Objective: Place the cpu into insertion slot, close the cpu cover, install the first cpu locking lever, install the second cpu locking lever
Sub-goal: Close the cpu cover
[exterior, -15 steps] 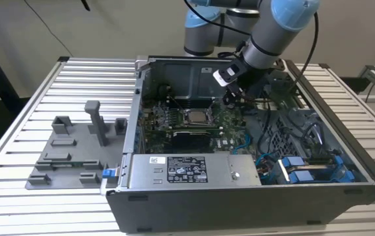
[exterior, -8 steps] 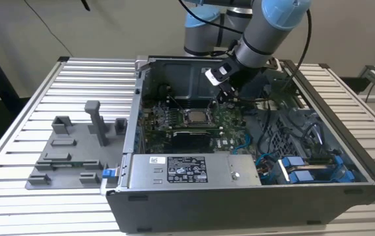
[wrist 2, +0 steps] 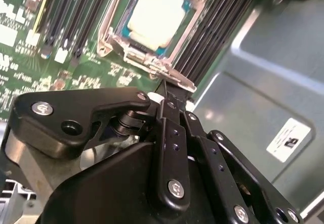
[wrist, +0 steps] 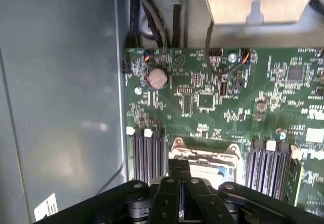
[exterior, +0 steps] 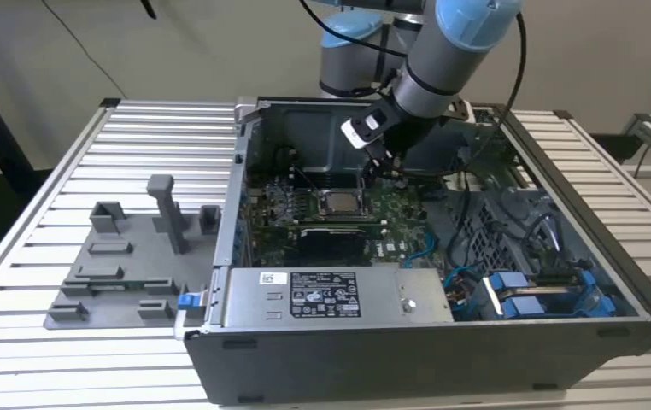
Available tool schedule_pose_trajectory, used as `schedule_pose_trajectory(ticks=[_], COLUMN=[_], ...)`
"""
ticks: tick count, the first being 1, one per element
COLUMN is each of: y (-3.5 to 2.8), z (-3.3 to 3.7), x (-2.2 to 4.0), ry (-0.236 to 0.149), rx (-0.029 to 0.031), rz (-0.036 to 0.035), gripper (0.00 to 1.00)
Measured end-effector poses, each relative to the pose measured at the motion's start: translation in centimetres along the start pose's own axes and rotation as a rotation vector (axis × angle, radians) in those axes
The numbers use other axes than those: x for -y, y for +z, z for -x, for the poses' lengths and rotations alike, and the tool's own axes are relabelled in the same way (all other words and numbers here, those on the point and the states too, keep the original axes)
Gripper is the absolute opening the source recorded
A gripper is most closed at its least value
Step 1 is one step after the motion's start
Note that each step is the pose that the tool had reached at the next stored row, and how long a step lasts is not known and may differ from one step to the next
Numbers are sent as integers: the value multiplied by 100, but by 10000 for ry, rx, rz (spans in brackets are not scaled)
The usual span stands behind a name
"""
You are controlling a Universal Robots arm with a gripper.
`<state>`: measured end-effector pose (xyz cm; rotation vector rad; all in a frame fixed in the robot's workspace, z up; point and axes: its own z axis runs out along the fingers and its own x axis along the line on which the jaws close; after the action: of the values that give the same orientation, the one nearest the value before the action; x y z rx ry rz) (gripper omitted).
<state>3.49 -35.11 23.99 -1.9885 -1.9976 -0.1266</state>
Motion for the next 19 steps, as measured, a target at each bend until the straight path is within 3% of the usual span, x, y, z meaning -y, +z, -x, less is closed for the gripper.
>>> schedule_pose_trajectory(ticks=[7, 12, 19], y=[23, 35, -41], z=[2, 2, -26], x=[148, 299, 475], ry=[-7, -7, -6], rx=[-45, -50, -46], rz=[-3, -3, -3], gripper=[11, 11, 11])
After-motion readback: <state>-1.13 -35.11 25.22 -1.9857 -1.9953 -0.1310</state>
